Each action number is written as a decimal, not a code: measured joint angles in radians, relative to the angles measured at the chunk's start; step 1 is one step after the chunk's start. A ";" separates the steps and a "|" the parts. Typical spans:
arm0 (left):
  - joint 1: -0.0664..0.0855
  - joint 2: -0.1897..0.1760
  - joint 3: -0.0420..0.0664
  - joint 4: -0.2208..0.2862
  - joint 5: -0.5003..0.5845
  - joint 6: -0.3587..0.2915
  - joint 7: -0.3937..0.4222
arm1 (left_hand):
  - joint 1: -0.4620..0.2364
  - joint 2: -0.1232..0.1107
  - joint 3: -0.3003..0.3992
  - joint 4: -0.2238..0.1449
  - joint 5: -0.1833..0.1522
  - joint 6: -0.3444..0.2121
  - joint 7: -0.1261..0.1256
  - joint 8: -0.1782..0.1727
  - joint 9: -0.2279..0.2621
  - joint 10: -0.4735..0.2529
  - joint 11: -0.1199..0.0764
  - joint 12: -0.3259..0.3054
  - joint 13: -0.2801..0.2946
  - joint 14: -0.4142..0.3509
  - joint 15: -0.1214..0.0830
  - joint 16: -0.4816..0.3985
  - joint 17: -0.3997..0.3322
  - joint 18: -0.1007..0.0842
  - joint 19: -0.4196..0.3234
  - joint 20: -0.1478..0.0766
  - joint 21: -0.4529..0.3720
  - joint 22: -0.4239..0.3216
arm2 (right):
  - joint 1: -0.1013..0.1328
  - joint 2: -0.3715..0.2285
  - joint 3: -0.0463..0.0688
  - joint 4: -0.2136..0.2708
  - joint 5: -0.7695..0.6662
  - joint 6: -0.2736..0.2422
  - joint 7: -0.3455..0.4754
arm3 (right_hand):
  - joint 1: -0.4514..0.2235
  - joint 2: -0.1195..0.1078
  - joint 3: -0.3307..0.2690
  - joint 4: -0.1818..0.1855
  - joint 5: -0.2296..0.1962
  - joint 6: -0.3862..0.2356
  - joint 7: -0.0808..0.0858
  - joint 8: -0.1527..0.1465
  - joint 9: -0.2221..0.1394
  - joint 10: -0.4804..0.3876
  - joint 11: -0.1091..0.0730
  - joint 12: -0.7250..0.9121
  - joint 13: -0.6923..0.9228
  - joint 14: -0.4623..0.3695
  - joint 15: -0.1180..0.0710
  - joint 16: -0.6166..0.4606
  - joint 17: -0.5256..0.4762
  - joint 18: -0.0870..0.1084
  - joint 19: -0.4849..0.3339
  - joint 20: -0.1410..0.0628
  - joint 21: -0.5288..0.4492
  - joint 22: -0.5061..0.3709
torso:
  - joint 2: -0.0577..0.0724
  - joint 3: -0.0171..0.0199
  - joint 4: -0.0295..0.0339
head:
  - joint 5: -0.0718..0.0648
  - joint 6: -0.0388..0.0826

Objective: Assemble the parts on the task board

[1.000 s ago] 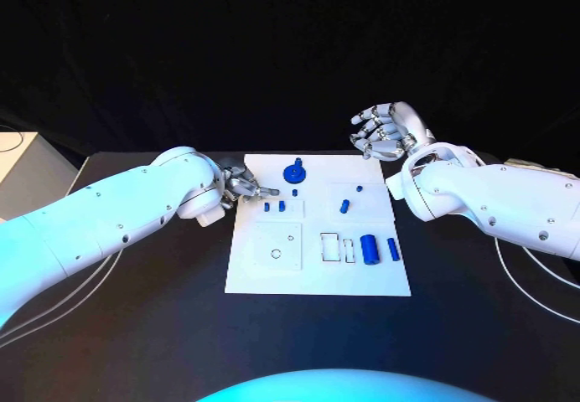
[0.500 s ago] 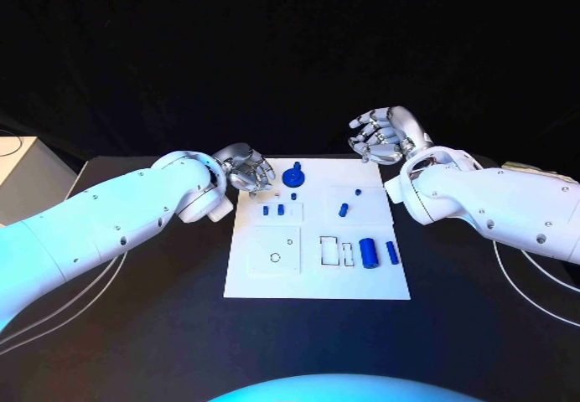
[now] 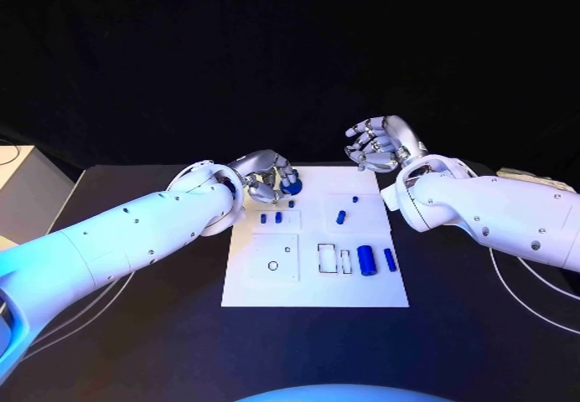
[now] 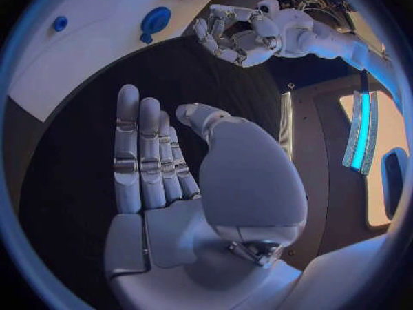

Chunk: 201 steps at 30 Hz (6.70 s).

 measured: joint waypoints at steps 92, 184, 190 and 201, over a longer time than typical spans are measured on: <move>-0.008 0.129 -0.022 -0.166 -0.239 0.104 -0.066 | -0.037 0.035 0.091 -0.069 -0.001 0.188 -0.002 -0.078 -0.039 0.191 -0.031 -0.135 -0.100 0.217 -0.029 0.228 0.196 -0.016 0.210 -0.014 0.259 0.253 | 0.024 0.001 0.000 0.030 0.002 -0.001 0.002 | 0.000 0.000 0.000 0.000 0.000 0.000 0.000 0.000 -0.002 0.000 0.000 0.000 -0.003 0.000 0.000 -0.004 0.005 0.000 0.004 0.004 -0.004 -0.002 | 0.007 0.0005 -0.0041 | -0.029 -0.018; -0.038 0.006 0.041 -0.071 -0.137 0.099 -0.098 | -0.049 0.046 0.102 -0.102 -0.001 0.221 0.007 -0.130 -0.026 0.313 -0.023 -0.348 -0.125 0.245 -0.028 0.233 0.198 -0.032 0.233 -0.012 0.290 0.284 | 0.021 0.003 0.000 0.017 0.002 -0.001 0.003 | 0.000 0.000 0.000 0.000 0.000 0.000 0.000 0.004 -0.003 0.000 0.000 0.000 -0.004 0.003 0.004 -0.004 0.007 0.000 0.007 0.000 -0.004 -0.004 | 0.005 -0.0004 -0.0003 | -0.024 -0.026; -0.038 0.006 0.041 -0.071 -0.138 0.100 -0.100 | -0.049 0.046 0.102 -0.102 -0.001 0.220 0.007 -0.130 -0.026 0.313 -0.023 -0.352 -0.125 0.245 -0.028 0.233 0.197 -0.032 0.233 -0.012 0.290 0.284 | 0.021 0.002 0.000 0.017 0.002 -0.001 0.003 | 0.000 0.000 0.000 0.000 0.000 0.000 0.000 0.004 -0.003 0.000 0.000 0.000 -0.004 0.003 0.004 -0.004 0.007 0.000 0.007 0.000 -0.004 -0.004 | 0.005 -0.0003 -0.0001 | -0.024 -0.026; -0.039 0.015 0.037 -0.087 -0.139 0.102 -0.102 | -0.049 0.046 0.097 -0.107 -0.001 0.209 0.014 -0.154 -0.031 0.315 -0.021 -0.381 -0.122 0.243 -0.026 0.233 0.197 -0.032 0.233 -0.012 0.289 0.278 | 0.021 0.002 0.000 0.017 0.002 -0.001 0.003 | 0.000 0.000 0.000 0.000 0.000 0.000 0.000 0.004 -0.003 0.000 0.000 0.000 -0.004 0.003 0.004 -0.004 0.007 0.000 0.007 0.000 -0.004 -0.004 | 0.006 0.0005 -0.0015 | -0.023 -0.024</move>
